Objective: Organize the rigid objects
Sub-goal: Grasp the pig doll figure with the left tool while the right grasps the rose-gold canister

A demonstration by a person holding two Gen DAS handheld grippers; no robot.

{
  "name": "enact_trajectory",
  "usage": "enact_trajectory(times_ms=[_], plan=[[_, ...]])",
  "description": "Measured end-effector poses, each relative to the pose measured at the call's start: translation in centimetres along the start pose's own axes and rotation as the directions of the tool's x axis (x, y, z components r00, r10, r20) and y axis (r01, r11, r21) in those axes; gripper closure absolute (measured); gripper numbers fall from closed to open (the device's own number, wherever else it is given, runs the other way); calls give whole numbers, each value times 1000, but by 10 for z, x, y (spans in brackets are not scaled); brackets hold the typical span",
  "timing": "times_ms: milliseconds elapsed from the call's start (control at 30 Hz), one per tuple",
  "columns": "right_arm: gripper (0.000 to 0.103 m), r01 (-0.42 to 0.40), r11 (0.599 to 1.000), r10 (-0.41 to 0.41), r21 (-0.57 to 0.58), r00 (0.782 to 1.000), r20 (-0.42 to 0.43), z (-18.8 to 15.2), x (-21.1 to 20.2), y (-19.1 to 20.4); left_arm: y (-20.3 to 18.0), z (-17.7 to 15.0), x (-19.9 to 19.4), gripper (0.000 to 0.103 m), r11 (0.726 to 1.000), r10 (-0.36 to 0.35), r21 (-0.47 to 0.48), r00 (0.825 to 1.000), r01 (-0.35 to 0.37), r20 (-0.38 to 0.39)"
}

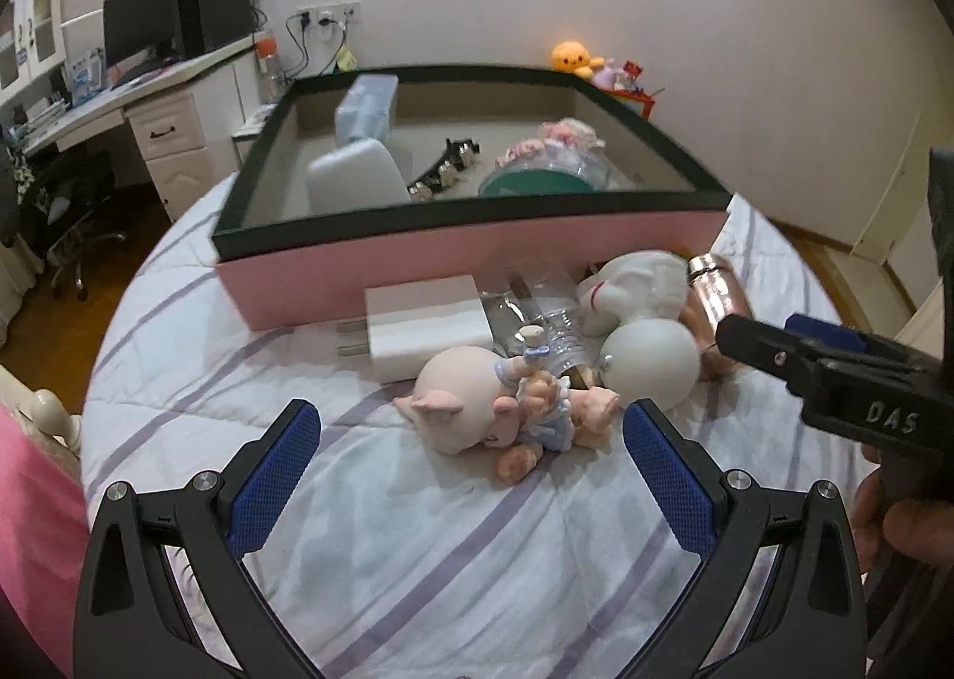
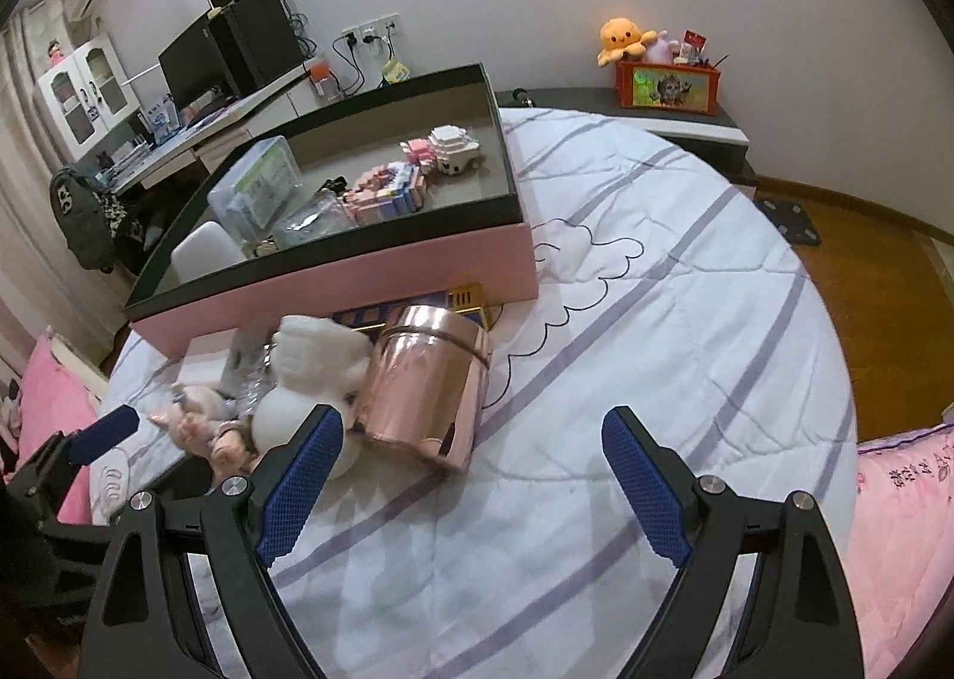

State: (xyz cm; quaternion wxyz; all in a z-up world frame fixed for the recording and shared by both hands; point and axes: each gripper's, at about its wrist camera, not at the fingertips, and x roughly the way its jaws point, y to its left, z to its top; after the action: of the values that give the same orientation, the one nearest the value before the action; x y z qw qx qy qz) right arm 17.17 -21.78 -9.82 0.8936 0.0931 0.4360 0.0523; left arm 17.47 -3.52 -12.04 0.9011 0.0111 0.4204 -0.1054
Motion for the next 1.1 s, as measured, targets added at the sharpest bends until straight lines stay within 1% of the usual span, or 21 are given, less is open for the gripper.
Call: enact_trajectory(times_ms=[100, 233, 367, 400, 433, 467, 500, 567, 633, 733, 767, 833, 900, 1100], plan=[[13, -12, 1000, 12, -9, 1000, -13, 3, 10, 2, -2, 0, 11, 0, 1000, -12, -2, 1000, 12, -18], [13, -1, 1000, 0, -8, 1000, -15, 6, 18, 3, -5, 1, 20, 0, 1000, 1, 15, 1000, -1, -20], [13, -3, 1000, 2, -8, 1000, -18, 8, 23, -3, 0, 1, 26, 1, 999, -44, -11, 998, 43, -38], [15, -5, 1000, 5, -12, 1000, -17, 8, 23, -3, 0, 1, 25, 3, 999, -52, -11, 998, 52, -35], [17, -9, 1000, 9, -22, 1000, -15, 8, 23, -2, 0, 0, 23, 9, 998, -66, -9, 997, 65, -32], [27, -15, 999, 15, -29, 1000, -16, 8, 22, -1, -1, -1, 21, 11, 997, -82, -5, 996, 82, -29], [36, -17, 999, 16, -37, 1000, -19, 7, 22, 0, 0, -1, 22, 12, 997, -81, -3, 996, 80, -28], [38, 6, 998, -7, -64, 1000, -22, 4, 22, 4, 2, -2, 20, 12, 996, -91, -7, 995, 91, -27], [38, 1, 999, -2, -52, 1000, -22, 3, 22, 2, 5, -3, 19, 12, 995, -100, -23, 995, 100, -26], [38, 19, 999, -19, -47, 1000, -12, 7, 27, 1, 2, -1, 22, 9, 997, -78, -18, 996, 77, -33], [38, 23, 999, -24, -49, 1000, -10, 8, 30, 1, 1, 0, 23, 9, 997, -72, -15, 997, 72, -32], [39, 35, 997, -36, -68, 999, -7, 9, 34, 3, 1, 1, 24, 11, 996, -83, -15, 996, 83, -32], [51, 16, 997, -17, -72, 1000, -4, 8, 31, 4, 5, -1, 22, 12, 994, -104, -28, 994, 103, -29], [51, -3, 998, 2, -57, 1000, -5, -2, 16, -3, 13, -10, 8, 12, 992, -126, -34, 992, 125, -21]])
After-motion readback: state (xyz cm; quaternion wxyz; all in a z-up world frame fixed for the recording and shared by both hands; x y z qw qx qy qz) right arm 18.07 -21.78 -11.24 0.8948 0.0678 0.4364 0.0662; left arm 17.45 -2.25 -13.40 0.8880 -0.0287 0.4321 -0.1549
